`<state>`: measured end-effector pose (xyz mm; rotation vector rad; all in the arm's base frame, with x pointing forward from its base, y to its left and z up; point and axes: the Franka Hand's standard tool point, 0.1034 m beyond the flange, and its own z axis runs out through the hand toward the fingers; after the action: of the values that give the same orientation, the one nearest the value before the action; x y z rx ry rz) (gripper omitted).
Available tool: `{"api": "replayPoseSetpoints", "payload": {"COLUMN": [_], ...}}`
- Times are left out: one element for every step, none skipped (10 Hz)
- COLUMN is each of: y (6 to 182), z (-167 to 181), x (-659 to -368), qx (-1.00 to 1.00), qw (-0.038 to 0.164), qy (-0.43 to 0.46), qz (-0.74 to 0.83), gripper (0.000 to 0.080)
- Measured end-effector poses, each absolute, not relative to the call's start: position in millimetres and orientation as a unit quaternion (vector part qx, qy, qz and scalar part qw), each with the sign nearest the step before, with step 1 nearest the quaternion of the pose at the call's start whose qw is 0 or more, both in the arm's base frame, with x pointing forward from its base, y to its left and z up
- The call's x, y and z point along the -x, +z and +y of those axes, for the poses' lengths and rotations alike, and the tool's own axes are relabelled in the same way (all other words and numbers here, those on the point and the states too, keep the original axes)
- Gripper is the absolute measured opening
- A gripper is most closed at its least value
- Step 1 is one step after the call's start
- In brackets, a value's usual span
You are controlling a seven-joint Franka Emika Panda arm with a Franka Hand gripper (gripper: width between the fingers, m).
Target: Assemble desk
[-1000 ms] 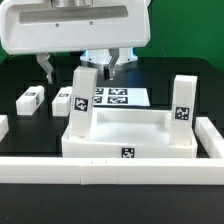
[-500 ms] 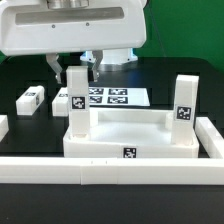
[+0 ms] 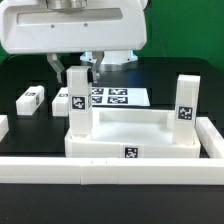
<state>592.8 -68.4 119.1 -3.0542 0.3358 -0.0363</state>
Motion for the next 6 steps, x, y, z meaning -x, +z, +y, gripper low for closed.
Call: {"api": "replayPoseSetpoints", "payload": {"y": [118.9,118.6,118.5,118.2,118.1,117.9], "z": [-64.4,-62.0,-59.2,-58.7,-58.3,-55.3], "x": [-594.7,-595.2,-597.7,-598.2,-598.3,-598.4], "qx": [0.984,0.977,0.962,0.945,0.925,0.901], "qw": [0.034,0.034,0.035,0.042,0.048,0.05], "qy": [-0.016,-0.015,-0.019,-0.019,-0.016,-0.012], "qz": [0.173,0.21,0.271,0.324,0.378,0.43], "gripper": [0.0288,0.0288,0.0288,0.0289,0.0289,0.0289]}}
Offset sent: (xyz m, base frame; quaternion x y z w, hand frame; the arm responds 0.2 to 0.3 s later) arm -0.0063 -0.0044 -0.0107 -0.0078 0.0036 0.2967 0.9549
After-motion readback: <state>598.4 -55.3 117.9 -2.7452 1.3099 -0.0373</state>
